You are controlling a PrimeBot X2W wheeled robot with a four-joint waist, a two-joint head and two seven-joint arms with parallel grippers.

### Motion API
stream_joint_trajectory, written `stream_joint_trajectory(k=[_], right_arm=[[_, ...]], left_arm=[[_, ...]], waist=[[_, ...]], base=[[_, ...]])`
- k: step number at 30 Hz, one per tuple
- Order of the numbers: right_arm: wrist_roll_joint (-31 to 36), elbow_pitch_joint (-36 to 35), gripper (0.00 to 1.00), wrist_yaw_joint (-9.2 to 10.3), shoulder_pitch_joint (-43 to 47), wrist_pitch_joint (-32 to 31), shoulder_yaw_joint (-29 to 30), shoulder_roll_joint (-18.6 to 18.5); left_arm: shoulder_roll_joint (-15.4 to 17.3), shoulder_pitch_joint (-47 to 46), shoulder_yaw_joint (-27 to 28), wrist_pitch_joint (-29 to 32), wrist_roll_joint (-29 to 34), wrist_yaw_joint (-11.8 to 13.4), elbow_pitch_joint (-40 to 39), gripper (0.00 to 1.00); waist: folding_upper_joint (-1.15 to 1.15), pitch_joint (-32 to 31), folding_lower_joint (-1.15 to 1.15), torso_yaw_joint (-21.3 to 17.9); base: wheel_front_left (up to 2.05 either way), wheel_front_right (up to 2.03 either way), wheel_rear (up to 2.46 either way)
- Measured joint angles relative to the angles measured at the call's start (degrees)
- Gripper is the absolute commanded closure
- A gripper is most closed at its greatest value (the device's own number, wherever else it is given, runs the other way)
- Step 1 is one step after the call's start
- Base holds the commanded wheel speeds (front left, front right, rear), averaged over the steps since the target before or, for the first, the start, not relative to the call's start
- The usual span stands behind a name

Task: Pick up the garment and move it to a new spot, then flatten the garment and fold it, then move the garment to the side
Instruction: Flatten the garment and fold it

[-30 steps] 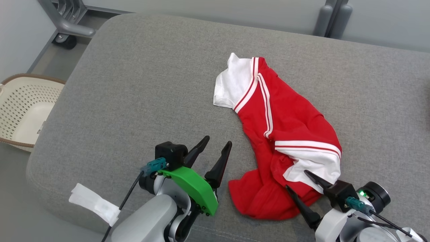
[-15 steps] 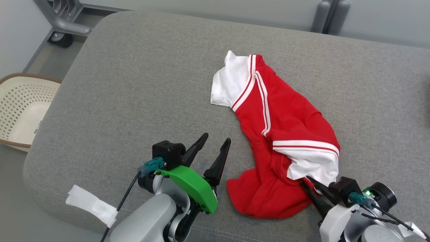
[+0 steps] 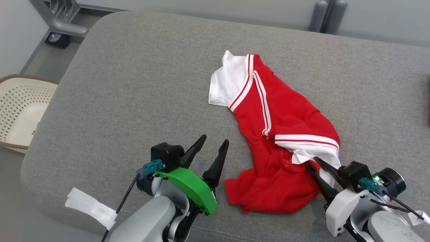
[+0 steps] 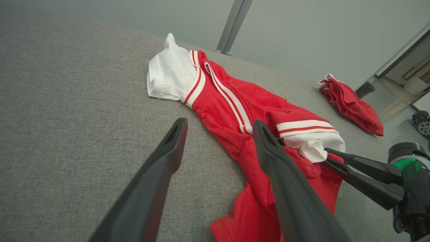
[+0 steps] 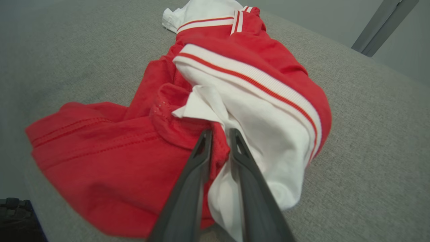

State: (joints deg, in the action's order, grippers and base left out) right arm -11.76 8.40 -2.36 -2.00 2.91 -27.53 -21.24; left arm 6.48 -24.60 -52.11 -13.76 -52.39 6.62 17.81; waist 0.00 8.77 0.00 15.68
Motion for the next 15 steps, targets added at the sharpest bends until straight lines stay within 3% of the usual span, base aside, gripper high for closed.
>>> stream_joint_trajectory(k=[8, 15], right_arm=[[-0.85, -0.07, 0.44, 0.02, 0.0, 0.1, 0.35, -0.08], [-0.94, -0.05, 0.37, -0.07, -0.33, 0.1, -0.29, -0.04]], left_arm=[[0.0, 0.24, 0.13, -0.15, 0.21, 0.03, -0.15, 0.0], [-0.02, 1.05, 0.14, -0.14, 0.22, 0.04, -0.26, 0.0]], waist=[[0.0, -0.15, 0.0, -0.27], [0.0, -0.01, 0.0, -0.24]], base=[[0.0, 0.0, 0.0], [0.0, 0.0, 0.0]])
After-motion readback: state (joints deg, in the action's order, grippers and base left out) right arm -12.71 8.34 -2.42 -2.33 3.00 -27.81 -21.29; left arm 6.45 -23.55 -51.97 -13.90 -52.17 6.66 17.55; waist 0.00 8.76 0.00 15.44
